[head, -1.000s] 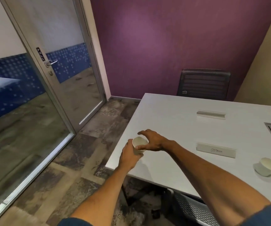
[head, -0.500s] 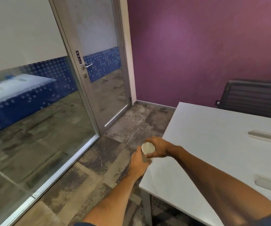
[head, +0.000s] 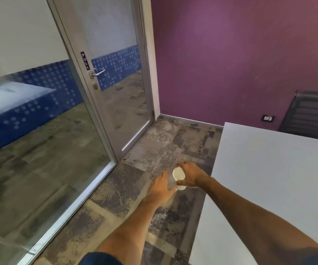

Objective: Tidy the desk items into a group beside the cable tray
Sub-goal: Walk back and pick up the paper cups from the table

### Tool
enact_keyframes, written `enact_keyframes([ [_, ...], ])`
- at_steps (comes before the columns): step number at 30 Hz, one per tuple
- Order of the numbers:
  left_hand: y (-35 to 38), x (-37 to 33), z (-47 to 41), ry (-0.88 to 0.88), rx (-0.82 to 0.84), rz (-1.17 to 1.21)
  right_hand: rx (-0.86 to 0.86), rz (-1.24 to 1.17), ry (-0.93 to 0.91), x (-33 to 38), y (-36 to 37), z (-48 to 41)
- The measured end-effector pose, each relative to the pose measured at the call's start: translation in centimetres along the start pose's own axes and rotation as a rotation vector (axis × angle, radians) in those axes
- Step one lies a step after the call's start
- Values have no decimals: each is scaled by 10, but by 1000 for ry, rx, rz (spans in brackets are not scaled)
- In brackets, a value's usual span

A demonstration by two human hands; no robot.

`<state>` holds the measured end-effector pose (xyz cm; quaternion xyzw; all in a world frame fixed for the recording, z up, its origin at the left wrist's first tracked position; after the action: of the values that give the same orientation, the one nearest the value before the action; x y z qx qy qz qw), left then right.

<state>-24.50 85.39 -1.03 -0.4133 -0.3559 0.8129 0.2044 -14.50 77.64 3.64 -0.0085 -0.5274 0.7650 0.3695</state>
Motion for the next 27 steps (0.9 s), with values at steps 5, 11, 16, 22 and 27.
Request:
enact_keyframes([
  [5, -36, 12, -56, 97, 11, -247, -79, -26, 150, -9, -10, -46],
  [11, -70, -6, -105, 361, 14, -559, -211, -117, 370, -27, -28, -65],
  [16, -71, -29, -141, 466, 97, -626, -285, -192, 529, -55, -45, -51],
  [22, -52, -88, -194, 611, 176, -702, -348, -275, 679, -116, -66, -35],
  [27, -20, -153, -249, 698, 246, -748, -388, -345, 795, -193, -84, -29],
])
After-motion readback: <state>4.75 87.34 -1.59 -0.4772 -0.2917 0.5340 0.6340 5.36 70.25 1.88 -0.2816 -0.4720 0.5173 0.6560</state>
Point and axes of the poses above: each hand's wrist, its own z-axis away from the middle knuckle, its own y-axis out of the palm, x = y × z, the point moved 8 cm from there along -z, towards the middle knuckle, and after that the axes turned 14 degrees about x, right-handed, at the moved point
